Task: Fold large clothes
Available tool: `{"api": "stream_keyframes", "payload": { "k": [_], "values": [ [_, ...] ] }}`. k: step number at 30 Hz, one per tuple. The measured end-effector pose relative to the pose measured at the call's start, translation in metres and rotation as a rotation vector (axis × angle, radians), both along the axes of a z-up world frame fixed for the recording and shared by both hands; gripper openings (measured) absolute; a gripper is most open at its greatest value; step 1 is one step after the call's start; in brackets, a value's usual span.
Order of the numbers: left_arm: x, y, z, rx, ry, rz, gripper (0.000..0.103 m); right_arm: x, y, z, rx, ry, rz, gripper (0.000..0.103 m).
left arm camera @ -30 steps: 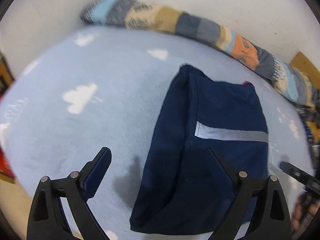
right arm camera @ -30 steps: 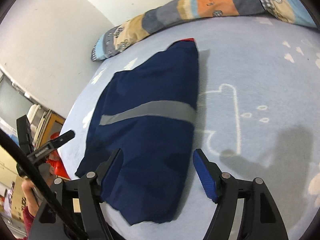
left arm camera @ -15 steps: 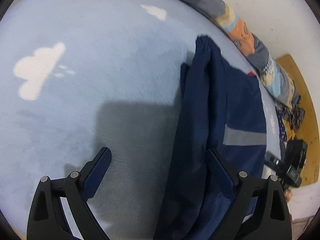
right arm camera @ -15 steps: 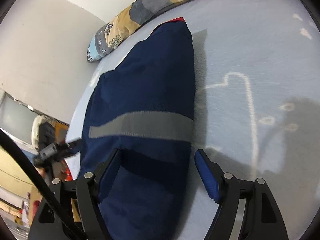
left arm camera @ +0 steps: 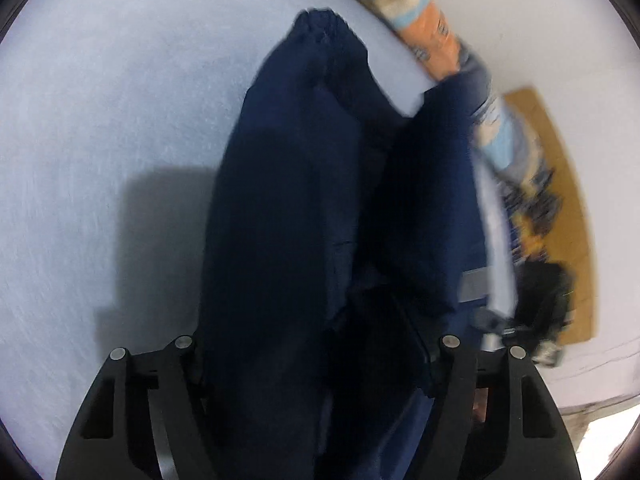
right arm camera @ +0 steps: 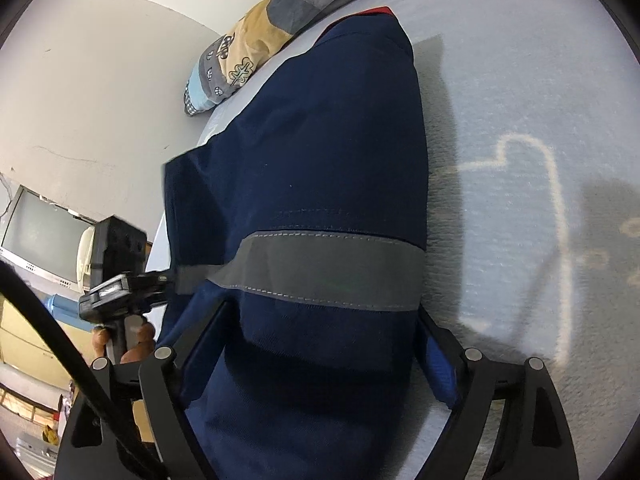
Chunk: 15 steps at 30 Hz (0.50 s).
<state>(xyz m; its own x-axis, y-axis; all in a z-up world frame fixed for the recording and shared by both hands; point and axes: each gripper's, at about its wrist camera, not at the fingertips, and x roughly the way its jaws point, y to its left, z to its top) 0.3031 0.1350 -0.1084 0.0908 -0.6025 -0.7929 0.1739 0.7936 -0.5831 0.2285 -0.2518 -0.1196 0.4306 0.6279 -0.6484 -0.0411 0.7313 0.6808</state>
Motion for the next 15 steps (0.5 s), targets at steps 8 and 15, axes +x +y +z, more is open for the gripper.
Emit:
{"api": "stream_keyframes", "payload": {
  "k": [8, 15],
  "values": [
    [0.0, 0.039, -0.008, -0.209, 0.035, 0.066, 0.066, 0.0, -0.003, -0.004, 0.014, 0.0, 0.01, 0.09],
    [-0.009, 0.068, 0.001, -0.358, 0.015, 0.108, 0.08, -0.003, -0.005, -0.005, 0.012, 0.0, 0.004, 0.09]
  ]
}}
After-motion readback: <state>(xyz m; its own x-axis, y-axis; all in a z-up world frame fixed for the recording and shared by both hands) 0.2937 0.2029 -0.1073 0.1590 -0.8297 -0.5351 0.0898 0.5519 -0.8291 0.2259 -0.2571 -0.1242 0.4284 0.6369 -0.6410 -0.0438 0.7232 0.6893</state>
